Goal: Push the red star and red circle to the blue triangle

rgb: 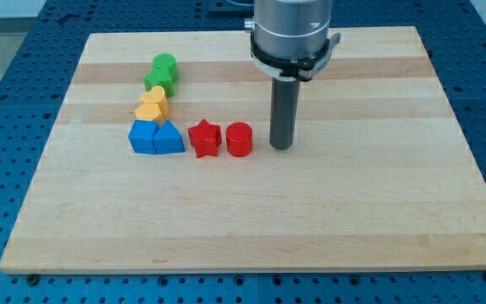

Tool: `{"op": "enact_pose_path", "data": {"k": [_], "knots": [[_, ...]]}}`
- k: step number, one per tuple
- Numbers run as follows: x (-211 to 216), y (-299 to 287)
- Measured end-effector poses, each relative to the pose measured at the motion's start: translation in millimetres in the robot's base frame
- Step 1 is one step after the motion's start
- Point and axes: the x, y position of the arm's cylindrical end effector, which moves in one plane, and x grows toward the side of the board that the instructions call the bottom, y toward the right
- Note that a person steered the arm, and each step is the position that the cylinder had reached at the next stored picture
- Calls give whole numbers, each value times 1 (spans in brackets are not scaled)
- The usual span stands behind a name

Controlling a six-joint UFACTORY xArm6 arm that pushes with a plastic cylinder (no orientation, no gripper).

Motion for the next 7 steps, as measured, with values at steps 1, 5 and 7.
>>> {"op": "enact_pose_path", "data": {"k": [1,5,7], "knots": [[0,-18],[2,-60],[-2,-44]]}}
